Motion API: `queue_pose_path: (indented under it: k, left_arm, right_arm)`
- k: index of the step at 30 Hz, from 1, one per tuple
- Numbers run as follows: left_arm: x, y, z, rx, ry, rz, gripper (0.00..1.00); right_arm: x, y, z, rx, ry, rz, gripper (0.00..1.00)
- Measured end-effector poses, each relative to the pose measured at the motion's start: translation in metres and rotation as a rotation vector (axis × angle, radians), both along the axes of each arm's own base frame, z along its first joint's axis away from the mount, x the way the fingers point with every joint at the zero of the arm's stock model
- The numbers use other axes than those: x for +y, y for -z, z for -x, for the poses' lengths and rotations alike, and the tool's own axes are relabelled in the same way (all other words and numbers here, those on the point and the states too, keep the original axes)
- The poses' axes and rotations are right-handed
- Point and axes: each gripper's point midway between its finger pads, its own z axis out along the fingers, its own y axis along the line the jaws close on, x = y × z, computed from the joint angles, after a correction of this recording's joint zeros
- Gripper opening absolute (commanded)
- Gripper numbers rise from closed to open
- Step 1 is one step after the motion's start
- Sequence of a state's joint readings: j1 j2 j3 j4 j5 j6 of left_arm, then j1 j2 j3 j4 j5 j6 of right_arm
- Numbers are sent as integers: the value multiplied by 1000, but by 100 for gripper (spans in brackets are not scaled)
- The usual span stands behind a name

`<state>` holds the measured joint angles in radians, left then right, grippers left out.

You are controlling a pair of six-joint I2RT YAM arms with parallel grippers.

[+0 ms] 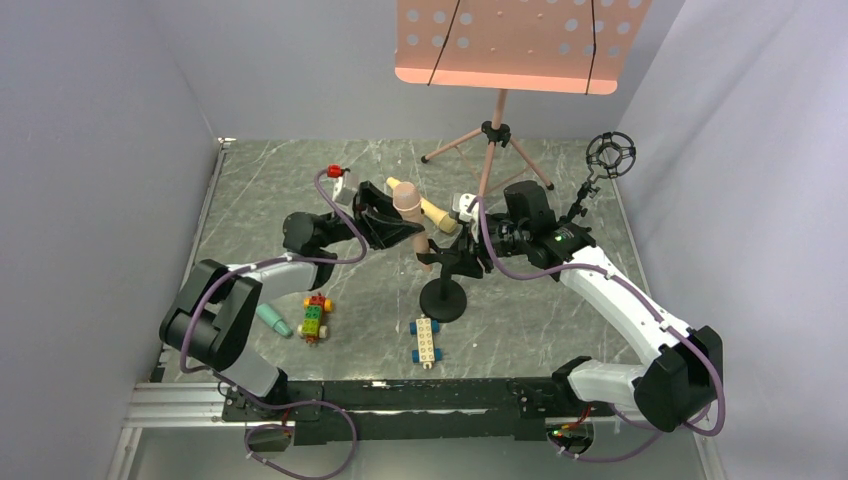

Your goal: Attach the microphones to the stand

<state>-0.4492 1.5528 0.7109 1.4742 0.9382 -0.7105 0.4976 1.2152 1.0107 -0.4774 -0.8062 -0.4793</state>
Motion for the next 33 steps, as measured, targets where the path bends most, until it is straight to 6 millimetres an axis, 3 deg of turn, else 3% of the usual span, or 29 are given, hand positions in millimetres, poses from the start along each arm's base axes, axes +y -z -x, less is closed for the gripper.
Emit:
queue_pose_path:
  k: [27,33]
  left_arm:
    - [-22,27,-1,60,56,-19,0]
    - [-24,31,-1,81,60,-17,0]
  right_arm:
    - [-1,0,-1,2,3,-5,21]
    - [-1,1,-1,8,7,-6,26]
